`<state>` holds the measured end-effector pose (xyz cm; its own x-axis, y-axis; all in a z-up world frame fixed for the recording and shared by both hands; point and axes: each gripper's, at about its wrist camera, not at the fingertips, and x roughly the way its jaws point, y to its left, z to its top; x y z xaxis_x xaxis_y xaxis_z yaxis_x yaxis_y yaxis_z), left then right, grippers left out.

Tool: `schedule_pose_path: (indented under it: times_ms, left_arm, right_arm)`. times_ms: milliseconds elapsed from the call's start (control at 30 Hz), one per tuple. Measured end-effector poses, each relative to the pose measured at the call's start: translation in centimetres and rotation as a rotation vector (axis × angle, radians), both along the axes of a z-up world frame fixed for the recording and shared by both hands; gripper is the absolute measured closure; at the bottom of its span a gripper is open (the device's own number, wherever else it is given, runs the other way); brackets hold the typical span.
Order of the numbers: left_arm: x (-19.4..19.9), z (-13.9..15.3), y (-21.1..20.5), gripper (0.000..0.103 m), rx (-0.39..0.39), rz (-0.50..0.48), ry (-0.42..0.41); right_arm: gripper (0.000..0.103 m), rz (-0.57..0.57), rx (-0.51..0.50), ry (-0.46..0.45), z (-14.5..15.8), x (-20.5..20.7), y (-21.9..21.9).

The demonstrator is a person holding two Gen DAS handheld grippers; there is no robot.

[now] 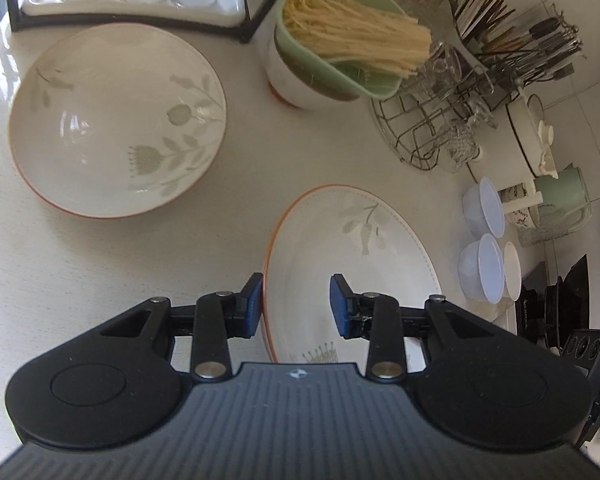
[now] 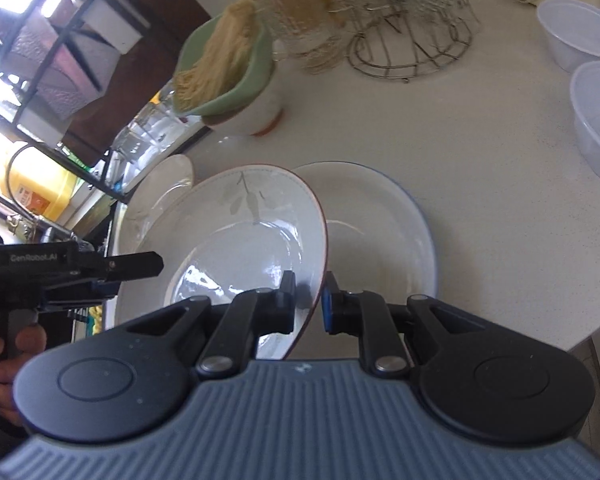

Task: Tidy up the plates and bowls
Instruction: 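Lift the leaf-pattern plate with both grippers and carry it over the rose plate, then lower the leaf-pattern plate onto the rose-pattern plate with both grippers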

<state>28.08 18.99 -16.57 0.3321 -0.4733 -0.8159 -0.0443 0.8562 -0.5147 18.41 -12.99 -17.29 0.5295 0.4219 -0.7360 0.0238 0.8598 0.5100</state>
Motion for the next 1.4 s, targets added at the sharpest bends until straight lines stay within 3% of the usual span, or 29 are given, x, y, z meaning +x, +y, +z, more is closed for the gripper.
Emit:
schedule_pose_path:
  times_ms: [567,733,933,1133,1400]
  left_arm:
    - [2.1,-1.9,-5.5,0.064,0.198,-0.012,0.121]
    - [2.1,-2.1,-7.0,0.064,0.294,-0.009,0.128]
    - [2.0,-2.4,-7.5,0.063,0.311,0.013,0.122]
    - [1.7,-2.8,-8.2,0.055,0.306,0.025,0.146]
    - [0.8,-3.1,-7.8,0.055,0.26,0.054,0.162]
  right_arm:
    - [0.085,-0.017,0.045,0.071,-3.8,1.9,-3.0]
    - [0.084,0.016,0.032,0.071,-3.9,2.4,-3.1]
    - [0.084,0.026,-0.003,0.047,-3.6,2.6,-3.0]
    - [0.085,0.021,-0.004,0.029,-3.5,2.2,-3.4]
    - [0.087,-0.002,0.018,0.031,-3.5,1.9,-4.3]
